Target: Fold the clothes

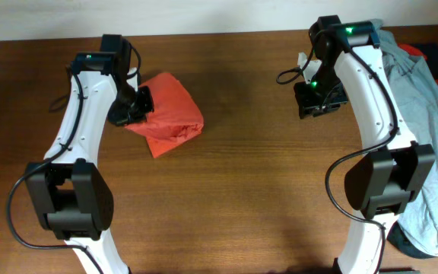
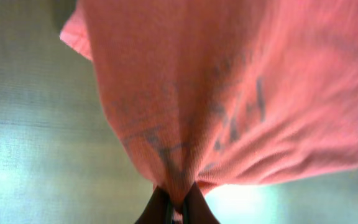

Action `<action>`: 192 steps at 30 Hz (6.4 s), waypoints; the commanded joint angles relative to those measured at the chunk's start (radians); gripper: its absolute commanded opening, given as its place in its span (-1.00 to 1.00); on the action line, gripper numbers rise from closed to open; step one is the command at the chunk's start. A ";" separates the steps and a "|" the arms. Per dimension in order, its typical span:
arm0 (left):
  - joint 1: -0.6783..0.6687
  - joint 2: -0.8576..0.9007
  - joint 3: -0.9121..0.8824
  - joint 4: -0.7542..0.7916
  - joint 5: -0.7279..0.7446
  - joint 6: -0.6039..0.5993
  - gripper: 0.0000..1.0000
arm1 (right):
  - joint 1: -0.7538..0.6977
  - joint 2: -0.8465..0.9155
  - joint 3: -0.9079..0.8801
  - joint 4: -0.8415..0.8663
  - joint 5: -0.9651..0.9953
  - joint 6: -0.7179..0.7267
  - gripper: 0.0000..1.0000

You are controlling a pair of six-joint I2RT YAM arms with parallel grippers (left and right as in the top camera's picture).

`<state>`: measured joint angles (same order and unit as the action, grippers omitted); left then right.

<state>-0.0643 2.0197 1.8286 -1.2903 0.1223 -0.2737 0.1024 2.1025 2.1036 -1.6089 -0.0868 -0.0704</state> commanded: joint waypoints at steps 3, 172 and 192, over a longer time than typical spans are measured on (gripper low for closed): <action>0.002 -0.004 0.001 -0.061 -0.072 -0.003 -0.99 | 0.002 -0.020 0.009 -0.003 0.002 0.007 -0.29; 0.839 -0.320 -0.507 0.344 0.270 -0.294 0.18 | 0.002 -0.019 0.009 -0.026 0.010 -0.001 -0.27; 0.714 0.038 -0.508 0.708 0.841 0.232 0.18 | 0.002 -0.019 0.009 -0.030 0.010 0.000 -0.27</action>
<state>0.6437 1.9320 1.3212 -0.5457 0.8791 -0.1074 0.1024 2.1025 2.1036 -1.6348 -0.0864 -0.0727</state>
